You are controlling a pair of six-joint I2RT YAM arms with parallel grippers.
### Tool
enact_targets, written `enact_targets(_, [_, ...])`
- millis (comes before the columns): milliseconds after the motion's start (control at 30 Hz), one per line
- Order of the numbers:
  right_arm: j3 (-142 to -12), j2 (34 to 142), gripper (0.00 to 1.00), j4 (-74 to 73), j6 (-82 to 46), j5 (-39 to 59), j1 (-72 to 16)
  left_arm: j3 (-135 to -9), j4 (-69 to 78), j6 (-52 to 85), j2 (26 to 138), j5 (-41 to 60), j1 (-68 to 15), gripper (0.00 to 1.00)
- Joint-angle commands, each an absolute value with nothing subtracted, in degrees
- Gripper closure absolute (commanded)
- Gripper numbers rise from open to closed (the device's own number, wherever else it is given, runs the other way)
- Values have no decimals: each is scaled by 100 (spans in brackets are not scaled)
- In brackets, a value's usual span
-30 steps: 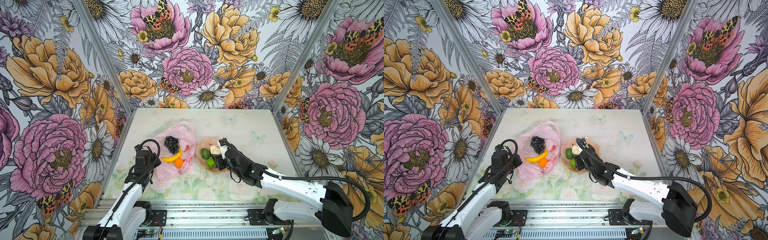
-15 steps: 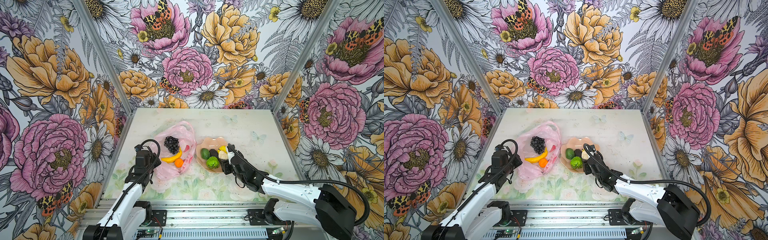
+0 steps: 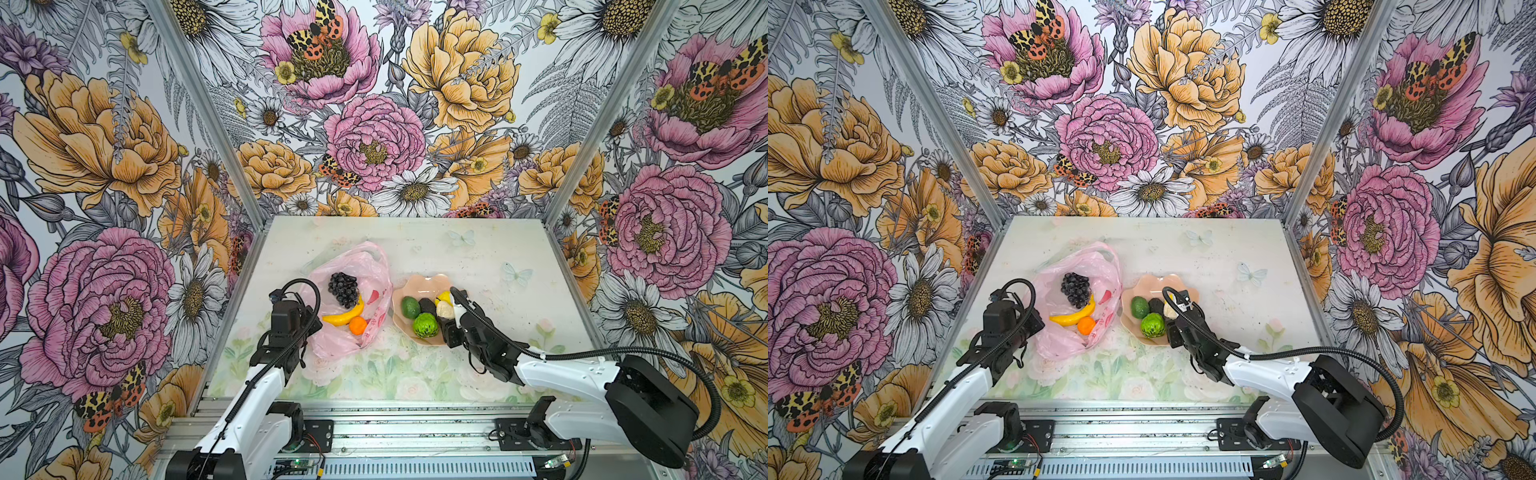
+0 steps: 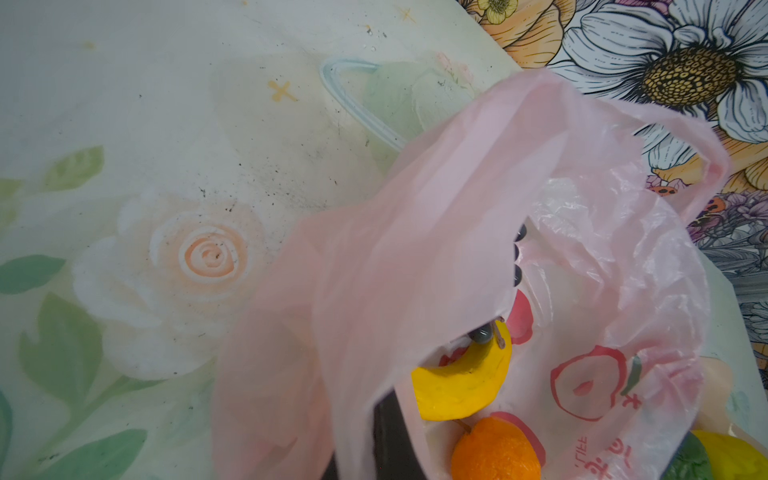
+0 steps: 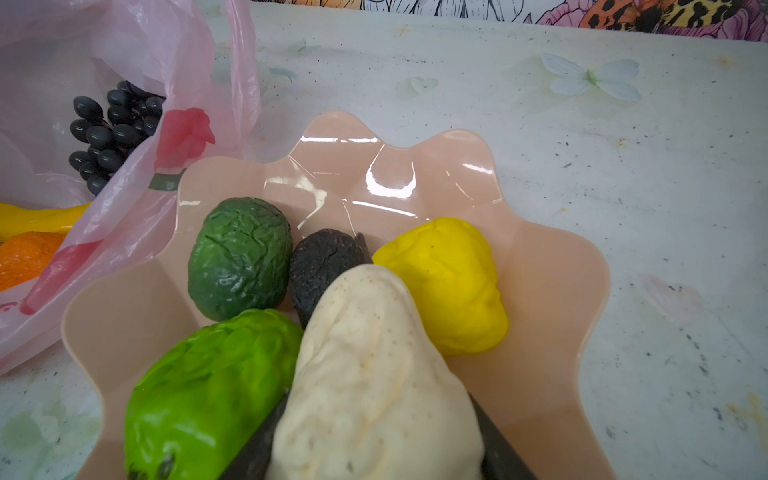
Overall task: Take the fake fruits out of the plastic bag
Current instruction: 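Lower the cream pear into the pink bowl and open the right gripper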
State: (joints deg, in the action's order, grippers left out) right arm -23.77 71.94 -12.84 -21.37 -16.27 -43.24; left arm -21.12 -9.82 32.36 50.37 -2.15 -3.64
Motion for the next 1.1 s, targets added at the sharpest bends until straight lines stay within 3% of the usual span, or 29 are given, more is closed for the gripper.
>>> enact_targets(0, [-2356, 7322, 51, -1594, -2070, -1611, -4298, -2197, -939, 3122, 5071, -316, -387, 100])
enact_targets(200, [-2349, 7475, 47, -1652, -2155, -1619, -4298, -2191, -954, 3119, 5054, -316, -380, 100])
enact_targets(667, [-2477, 6923, 28, -921, -2131, -1634, -4298, -2188, -949, 3118, 5054, -309, -385, 100])
enact_targets(900, [-2882, 6629, 35, 364, -2321, -1714, -4307, -2197, -939, 3120, 5071, -303, -383, 100])
enact_targets(1067, [-2918, 6341, 35, 891, -2508, -1250, -4341, -2200, -923, 3120, 5089, -316, -389, 100])
